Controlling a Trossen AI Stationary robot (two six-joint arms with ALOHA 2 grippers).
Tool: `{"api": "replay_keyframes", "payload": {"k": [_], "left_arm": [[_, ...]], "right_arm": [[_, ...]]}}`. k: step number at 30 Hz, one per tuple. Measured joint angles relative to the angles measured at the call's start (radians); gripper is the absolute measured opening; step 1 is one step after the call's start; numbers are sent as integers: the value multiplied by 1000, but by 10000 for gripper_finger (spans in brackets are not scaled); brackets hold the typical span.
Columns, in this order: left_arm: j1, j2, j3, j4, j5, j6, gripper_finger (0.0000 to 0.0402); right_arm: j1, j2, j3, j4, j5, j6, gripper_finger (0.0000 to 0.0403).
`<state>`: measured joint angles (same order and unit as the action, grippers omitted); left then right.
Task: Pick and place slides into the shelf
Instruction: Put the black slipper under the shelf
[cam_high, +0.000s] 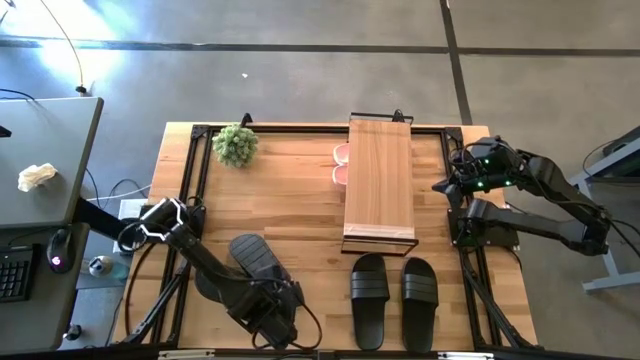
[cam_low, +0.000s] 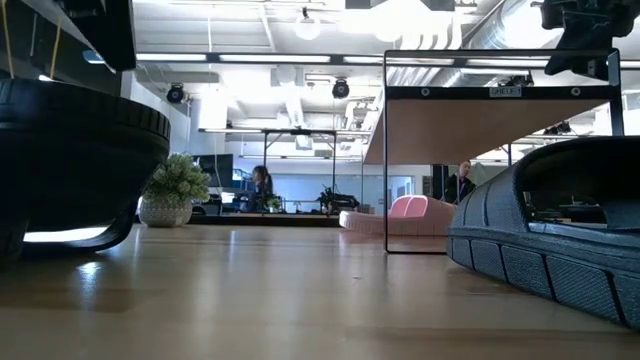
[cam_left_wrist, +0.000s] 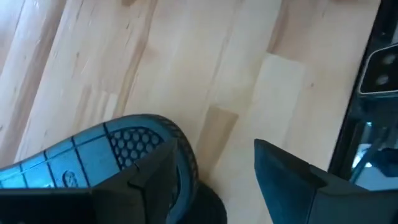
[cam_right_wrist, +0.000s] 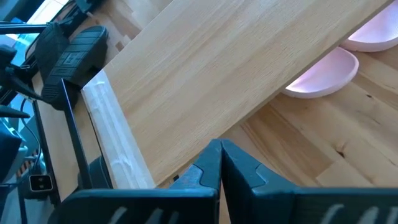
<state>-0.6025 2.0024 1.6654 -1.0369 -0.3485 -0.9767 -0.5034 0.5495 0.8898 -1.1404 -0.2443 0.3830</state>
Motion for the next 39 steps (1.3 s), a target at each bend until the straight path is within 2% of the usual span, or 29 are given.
{"api": "replay_keyframes", "payload": {"k": [7,13,17,19,29,33,39], "left_arm": [[0,49,1,-43,-2,-29,170],[1,63,1,-153,-8,-79,126],[5,63,0,-220,-107,-79,90],[16,62,-11,-222,-148,-79,73],[132,62,-69,-155,-167,-79,8],[178,62,-63,-117,-165,-63,3],[166,53,68,-236,-100,-42,9]], "right_arm": [[0,0,0,-3,0,-4,0],[0,0,0,1,1,-10,0],[0,0,0,1,2,-8,0],[0,0,0,0,5,-7,0],[0,0,0,1,6,-7,0],[0,0,-1,1,7,-7,0],[0,0,-1,0,6,-9,0]]}}
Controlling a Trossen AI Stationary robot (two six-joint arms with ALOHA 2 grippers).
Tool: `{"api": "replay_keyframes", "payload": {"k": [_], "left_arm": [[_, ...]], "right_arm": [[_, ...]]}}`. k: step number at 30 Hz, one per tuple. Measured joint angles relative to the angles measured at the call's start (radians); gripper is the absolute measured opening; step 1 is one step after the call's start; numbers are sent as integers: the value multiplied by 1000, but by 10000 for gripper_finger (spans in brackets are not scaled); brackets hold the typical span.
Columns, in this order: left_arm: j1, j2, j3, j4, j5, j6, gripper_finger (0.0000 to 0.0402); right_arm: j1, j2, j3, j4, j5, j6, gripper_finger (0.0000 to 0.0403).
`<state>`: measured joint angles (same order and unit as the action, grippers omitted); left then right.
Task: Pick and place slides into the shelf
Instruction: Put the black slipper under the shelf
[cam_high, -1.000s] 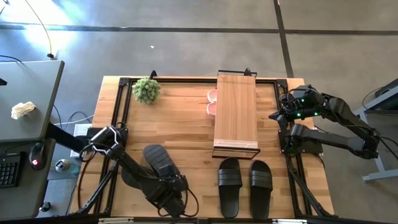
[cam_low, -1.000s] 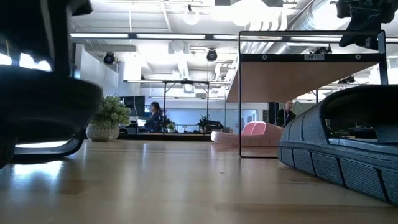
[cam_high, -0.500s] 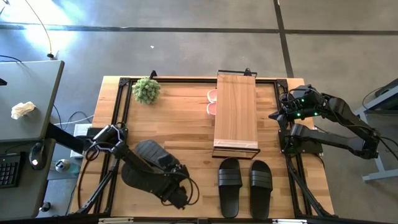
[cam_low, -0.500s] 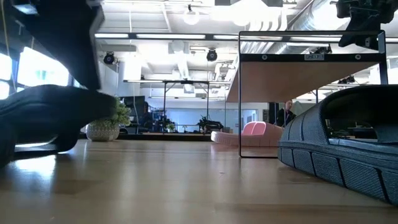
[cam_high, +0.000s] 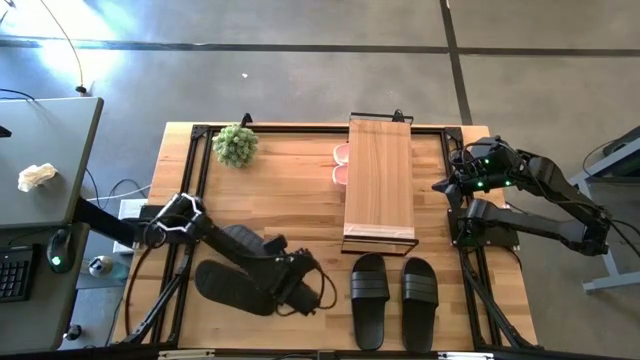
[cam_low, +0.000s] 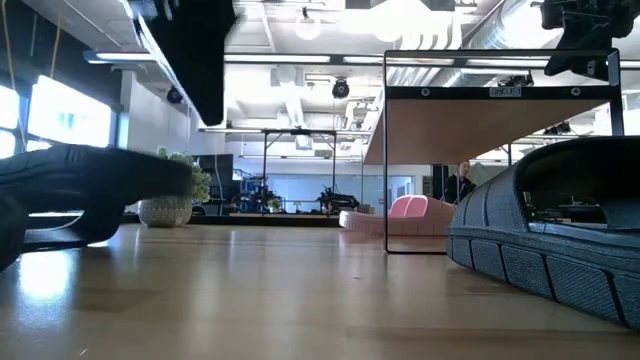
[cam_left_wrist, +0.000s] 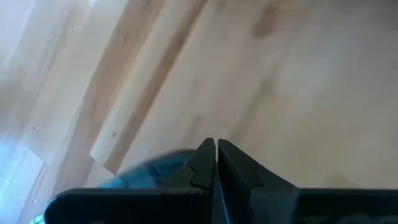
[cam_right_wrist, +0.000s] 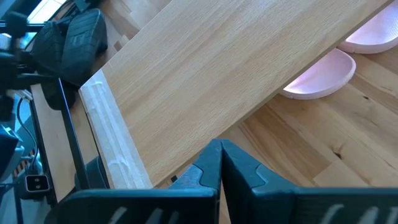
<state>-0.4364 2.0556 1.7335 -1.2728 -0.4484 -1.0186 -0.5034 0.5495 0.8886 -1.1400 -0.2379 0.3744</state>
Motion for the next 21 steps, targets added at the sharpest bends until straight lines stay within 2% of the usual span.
{"api": "replay_keyframes", "payload": {"k": [7,11,17,21], "left_arm": [[-102,0,228,-197,10,67,2],[-176,-1,300,-244,21,86,6],[-250,-1,273,-281,115,46,8],[-282,6,189,-282,87,41,28]], "right_arm": [[0,0,0,-4,0,-2,0],[0,0,0,-4,0,-2,0],[0,0,0,-1,0,-17,0],[0,0,0,0,0,-14,0]]}}
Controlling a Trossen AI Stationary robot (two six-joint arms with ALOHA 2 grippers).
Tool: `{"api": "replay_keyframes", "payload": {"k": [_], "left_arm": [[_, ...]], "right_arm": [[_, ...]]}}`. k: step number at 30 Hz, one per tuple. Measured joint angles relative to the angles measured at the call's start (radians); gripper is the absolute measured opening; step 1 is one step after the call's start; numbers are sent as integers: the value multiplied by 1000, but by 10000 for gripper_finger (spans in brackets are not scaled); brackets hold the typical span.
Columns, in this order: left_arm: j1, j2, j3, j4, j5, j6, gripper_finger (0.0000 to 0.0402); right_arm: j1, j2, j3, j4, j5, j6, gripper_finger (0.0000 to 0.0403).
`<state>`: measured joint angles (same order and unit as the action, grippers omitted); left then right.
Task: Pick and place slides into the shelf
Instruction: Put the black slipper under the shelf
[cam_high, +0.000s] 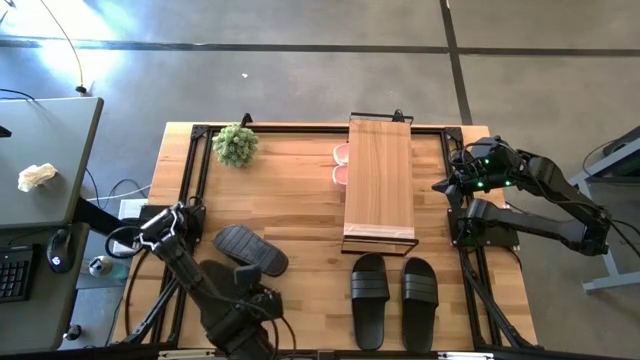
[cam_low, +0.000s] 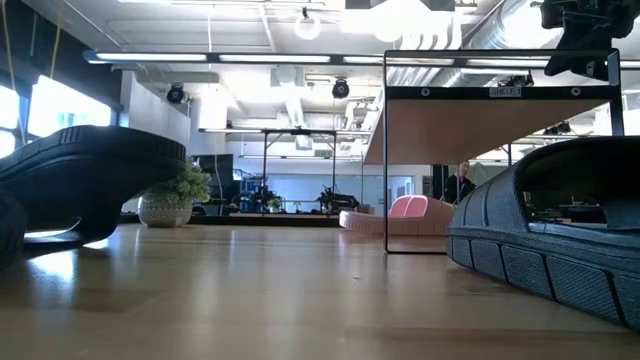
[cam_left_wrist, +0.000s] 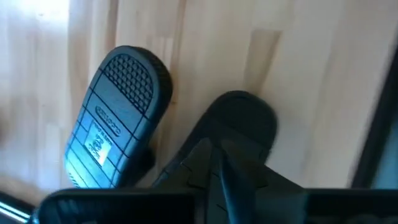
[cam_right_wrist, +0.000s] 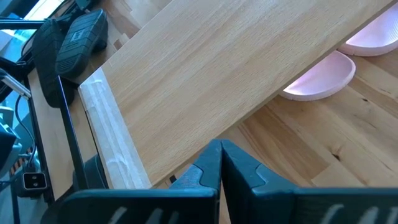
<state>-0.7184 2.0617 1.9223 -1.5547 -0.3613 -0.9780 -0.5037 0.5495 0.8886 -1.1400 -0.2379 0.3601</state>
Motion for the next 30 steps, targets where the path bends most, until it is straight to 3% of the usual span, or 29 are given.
{"api": "replay_keyframes", "payload": {"k": [5,12,17,23,30], "left_arm": [[-3,-1,-103,4,-17,-77,108],[-2,-1,-259,11,-52,-77,244],[-2,-1,-321,19,-52,-78,315],[2,-1,-340,80,-167,-84,348],[61,-1,-343,115,-234,-97,332]], "right_arm": [[0,0,0,0,0,2,0],[0,0,0,0,2,5,0],[0,0,0,0,30,24,0],[0,0,0,0,54,13,0],[0,0,0,0,62,-2,0]]}}
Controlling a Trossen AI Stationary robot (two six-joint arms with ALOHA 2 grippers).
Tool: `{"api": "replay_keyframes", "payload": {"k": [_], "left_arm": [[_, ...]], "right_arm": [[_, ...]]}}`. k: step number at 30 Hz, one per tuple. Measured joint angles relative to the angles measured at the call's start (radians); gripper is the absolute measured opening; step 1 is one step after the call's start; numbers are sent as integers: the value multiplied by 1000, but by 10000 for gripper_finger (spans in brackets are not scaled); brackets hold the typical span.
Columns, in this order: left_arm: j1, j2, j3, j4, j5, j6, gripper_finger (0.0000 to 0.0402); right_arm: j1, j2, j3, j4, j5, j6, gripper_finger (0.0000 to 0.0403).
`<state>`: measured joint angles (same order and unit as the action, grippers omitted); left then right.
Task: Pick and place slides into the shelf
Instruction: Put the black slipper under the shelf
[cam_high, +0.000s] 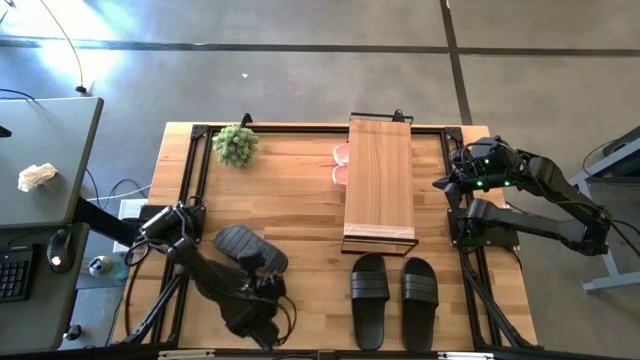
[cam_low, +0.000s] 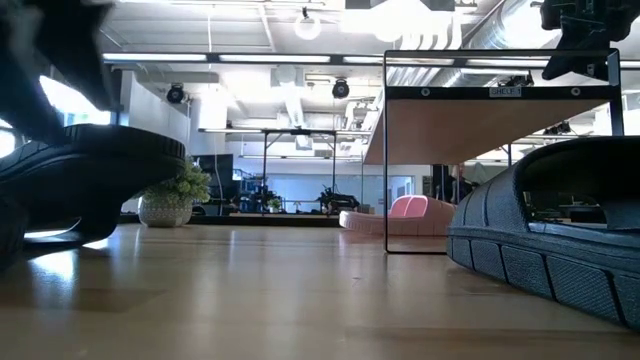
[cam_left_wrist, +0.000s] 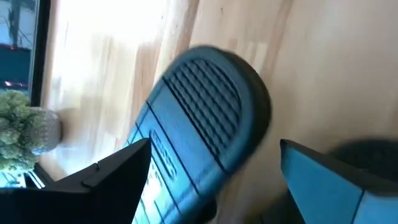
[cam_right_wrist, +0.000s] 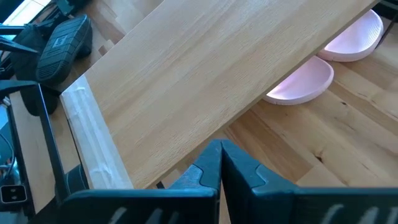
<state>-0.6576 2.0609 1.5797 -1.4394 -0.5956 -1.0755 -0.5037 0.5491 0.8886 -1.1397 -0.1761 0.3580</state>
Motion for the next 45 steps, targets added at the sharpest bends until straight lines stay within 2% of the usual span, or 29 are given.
{"api": "replay_keyframes", "payload": {"k": [4,8,19,23,28,33,39,45], "left_arm": [[42,0,-44,69,23,56,315],[70,0,-94,154,97,129,302],[127,-1,-105,160,111,102,252],[137,-1,-105,156,100,60,211],[141,-1,-97,149,86,54,130],[142,-1,-59,133,81,49,68],[141,-1,46,20,71,-52,62],[141,-3,252,-132,23,-129,46]], "right_arm": [[0,0,0,0,0,0,0],[0,0,0,0,0,0,0],[0,0,0,0,12,-26,0],[0,0,0,0,13,-27,0],[0,0,0,0,18,-41,0],[0,0,0,0,28,-47,0],[0,0,0,0,38,-50,0],[0,0,0,0,69,-40,0]]}}
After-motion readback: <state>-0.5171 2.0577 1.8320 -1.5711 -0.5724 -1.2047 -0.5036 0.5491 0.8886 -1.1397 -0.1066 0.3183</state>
